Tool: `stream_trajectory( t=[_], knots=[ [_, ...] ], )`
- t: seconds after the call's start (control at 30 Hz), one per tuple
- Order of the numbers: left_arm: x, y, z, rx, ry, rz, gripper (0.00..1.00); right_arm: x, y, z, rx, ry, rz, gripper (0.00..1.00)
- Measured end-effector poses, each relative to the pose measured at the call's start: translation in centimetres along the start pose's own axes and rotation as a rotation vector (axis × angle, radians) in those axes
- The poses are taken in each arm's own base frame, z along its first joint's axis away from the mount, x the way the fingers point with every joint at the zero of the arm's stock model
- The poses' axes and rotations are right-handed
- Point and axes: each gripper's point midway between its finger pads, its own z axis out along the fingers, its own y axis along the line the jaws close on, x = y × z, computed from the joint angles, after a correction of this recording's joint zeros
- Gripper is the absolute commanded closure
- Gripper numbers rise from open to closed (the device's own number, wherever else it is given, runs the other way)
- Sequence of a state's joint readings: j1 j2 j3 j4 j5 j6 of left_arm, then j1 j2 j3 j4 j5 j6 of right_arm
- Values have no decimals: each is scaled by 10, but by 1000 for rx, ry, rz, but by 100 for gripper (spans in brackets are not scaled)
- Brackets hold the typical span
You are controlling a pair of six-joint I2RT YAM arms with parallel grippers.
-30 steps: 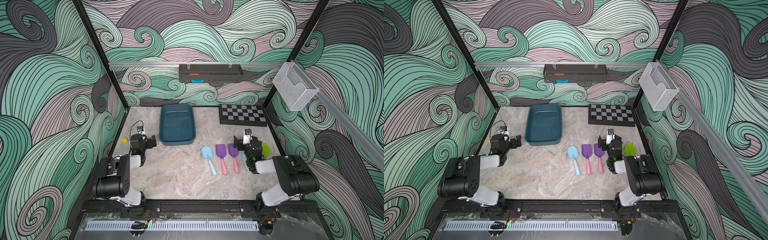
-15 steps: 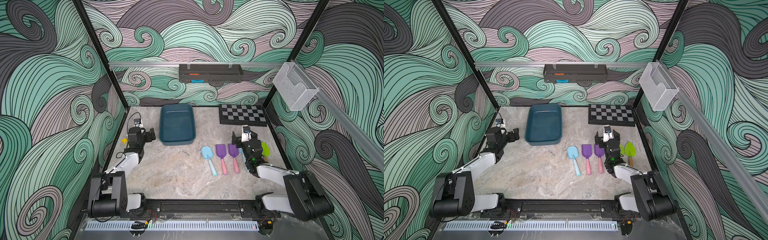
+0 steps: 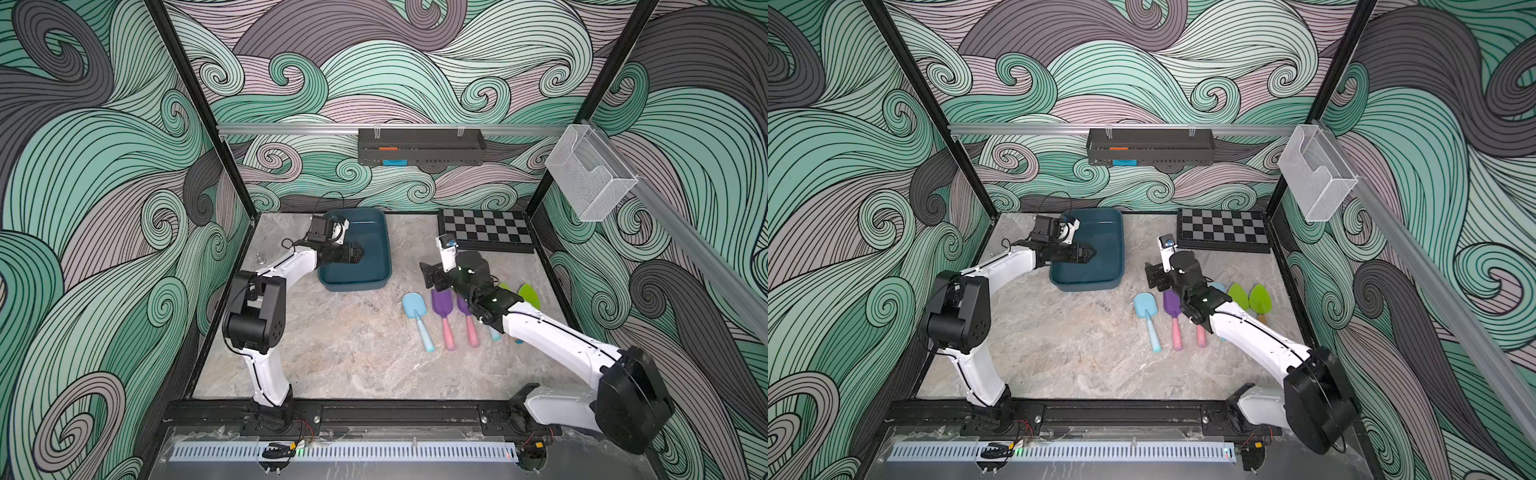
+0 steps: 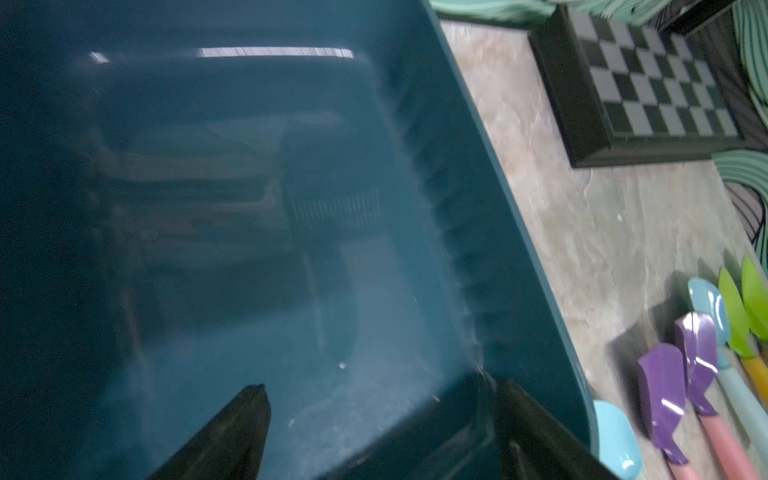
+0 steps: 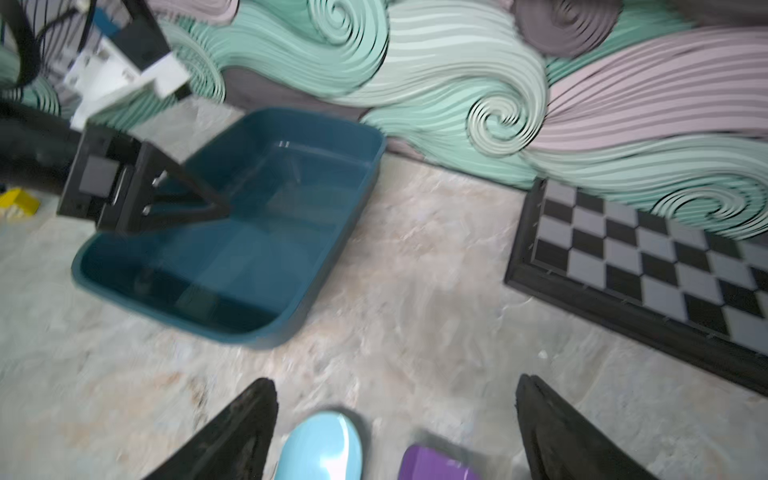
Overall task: Put the shovel into the storage box
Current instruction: Move the storage box to the center of the board.
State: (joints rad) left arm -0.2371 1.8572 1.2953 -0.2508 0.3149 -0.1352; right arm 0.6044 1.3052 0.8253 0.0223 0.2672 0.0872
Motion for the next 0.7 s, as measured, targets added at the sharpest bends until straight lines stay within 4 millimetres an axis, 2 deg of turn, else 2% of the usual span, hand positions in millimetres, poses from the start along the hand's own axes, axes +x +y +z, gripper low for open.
stream_trajectory(
  t=[0.1,0.23,0.3,0.53,0.7],
  knots=[
    [18,-18,5,18,63,18,12,31,13,4,-22,109,-17,6],
    [49,-34,14,29,144,39,12,57,19,3,-30,182,-20,6],
    [68,-39,17,24,190,43,12,64,22,2,-35,202,-21,5],
    [112,-45,23,-5,291,65,12,82,30,-3,-42,246,-27,4],
    [129,-56,12,-15,307,92,12,95,33,-15,-48,273,-11,4]
  ],
)
